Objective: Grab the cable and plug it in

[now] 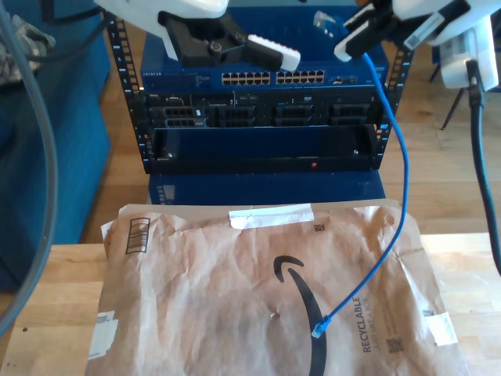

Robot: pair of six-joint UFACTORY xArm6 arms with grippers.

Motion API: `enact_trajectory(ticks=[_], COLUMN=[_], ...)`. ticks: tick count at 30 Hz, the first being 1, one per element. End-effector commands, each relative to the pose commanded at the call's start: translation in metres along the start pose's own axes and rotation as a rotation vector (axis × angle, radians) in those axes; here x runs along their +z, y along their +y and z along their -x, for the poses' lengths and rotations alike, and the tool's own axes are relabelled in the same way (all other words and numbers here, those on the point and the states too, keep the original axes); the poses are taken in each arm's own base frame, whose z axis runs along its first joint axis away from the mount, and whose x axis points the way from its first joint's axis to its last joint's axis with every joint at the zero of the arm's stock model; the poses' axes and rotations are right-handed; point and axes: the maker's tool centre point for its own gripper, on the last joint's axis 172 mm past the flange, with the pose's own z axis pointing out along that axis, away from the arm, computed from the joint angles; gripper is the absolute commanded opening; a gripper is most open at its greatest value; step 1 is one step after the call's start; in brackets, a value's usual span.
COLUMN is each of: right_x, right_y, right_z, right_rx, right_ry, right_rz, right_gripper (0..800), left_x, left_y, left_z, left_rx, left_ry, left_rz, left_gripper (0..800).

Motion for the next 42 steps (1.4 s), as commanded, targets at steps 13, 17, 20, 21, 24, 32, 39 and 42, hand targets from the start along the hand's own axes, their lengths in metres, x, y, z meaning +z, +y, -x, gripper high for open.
enact_trajectory(ticks=[13,17,20,21,24,32,39,42], right_x=[0.007,0.006,0.009,0.009,0.011,0.013,0.015,0.017], right_y=[-0.003,-0.003,-0.004,-0.004,-0.003,-0.001,0.004,0.005], right_z=[-0.003,-0.001,-0.003,-0.003,-0.004,-0.002,0.001,0.001], right_rx=[0.021,0.025,0.034,0.035,0.035,0.032,0.02,0.019], right_ry=[0.004,0.001,0.003,0.004,0.005,0.004,0.004,0.005], right_rz=[0.014,0.014,0.019,0.02,0.025,0.03,0.041,0.045], right_gripper=[10,9,9,9,9,8,8,8], left_x=[0.0,0.0,0.0,0.0,0.0,0.0,0.001,0.0], left_y=[-0.002,-0.002,-0.002,-0.002,-0.002,-0.002,-0.001,0.0], left_z=[0.001,-0.002,-0.002,-0.002,-0.003,-0.002,-0.007,-0.009], left_rx=[0.004,0.001,0.0,-0.001,-0.001,-0.003,-0.016,-0.018], left_ry=[0.003,0.014,0.014,0.014,0.014,0.016,0.014,0.016], left_rz=[-0.002,-0.003,-0.002,-0.003,-0.001,0.001,0.001,0.005], left_gripper=[738,683,631,631,631,603,549,523])
